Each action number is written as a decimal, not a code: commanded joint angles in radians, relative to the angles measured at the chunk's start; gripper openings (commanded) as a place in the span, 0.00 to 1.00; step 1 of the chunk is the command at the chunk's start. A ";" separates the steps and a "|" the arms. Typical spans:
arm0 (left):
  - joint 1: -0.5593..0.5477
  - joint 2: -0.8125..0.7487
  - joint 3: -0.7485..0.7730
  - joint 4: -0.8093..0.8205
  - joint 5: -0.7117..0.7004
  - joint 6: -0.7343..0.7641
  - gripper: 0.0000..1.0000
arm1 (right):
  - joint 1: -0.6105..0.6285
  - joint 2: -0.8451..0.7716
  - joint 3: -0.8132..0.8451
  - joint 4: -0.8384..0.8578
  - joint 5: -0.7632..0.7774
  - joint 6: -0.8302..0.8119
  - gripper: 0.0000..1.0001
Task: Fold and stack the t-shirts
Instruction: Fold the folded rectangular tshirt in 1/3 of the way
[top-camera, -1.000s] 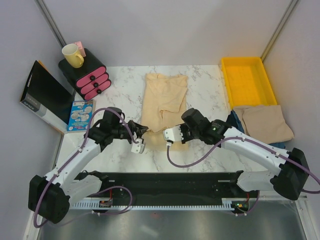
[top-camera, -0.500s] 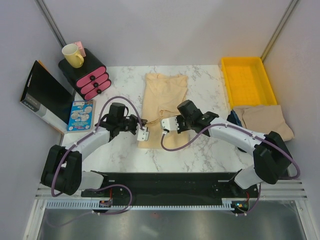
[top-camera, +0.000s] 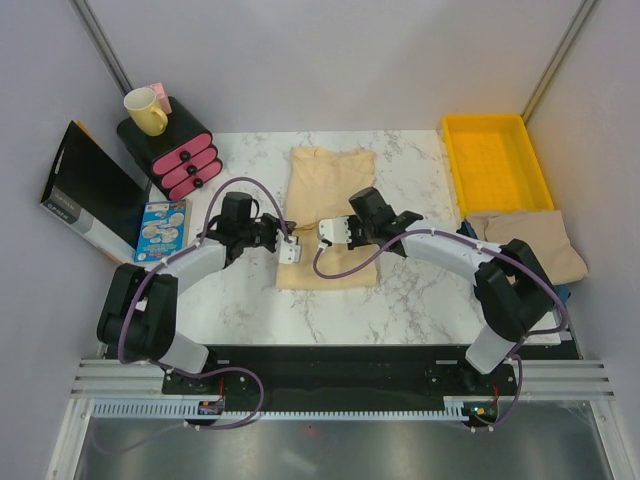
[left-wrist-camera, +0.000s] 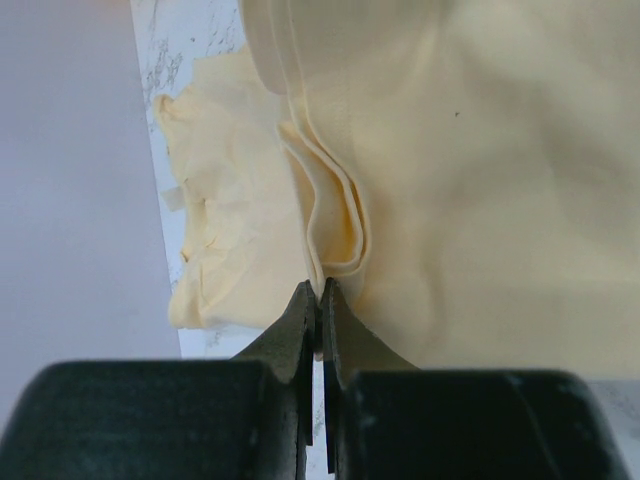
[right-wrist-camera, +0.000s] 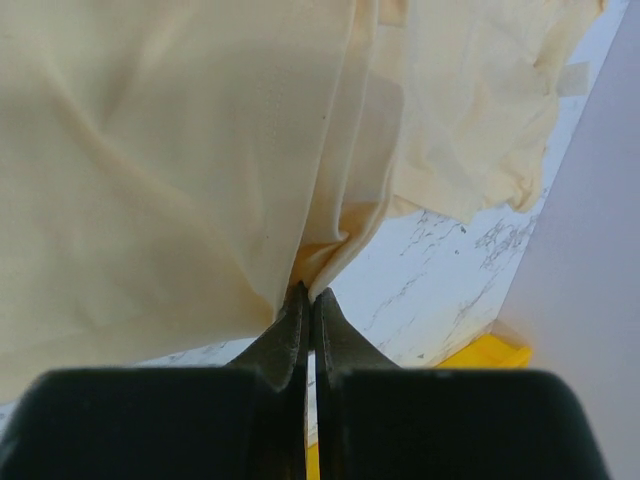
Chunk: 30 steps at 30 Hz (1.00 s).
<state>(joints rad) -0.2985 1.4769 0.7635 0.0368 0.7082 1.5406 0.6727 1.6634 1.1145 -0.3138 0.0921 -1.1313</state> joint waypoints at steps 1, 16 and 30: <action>0.013 0.045 0.069 0.067 0.011 -0.014 0.02 | -0.016 0.030 0.070 0.053 0.009 -0.002 0.00; 0.032 0.119 0.039 0.349 -0.099 -0.132 0.92 | -0.087 0.073 0.061 0.308 0.193 0.114 0.75; 0.033 -0.441 -0.258 -0.181 0.172 0.156 0.92 | 0.007 -0.175 0.034 -0.403 -0.226 0.145 0.68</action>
<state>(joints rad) -0.2630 1.1973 0.6254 0.1234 0.7021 1.5116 0.5968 1.5730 1.2083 -0.5018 0.0105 -1.0145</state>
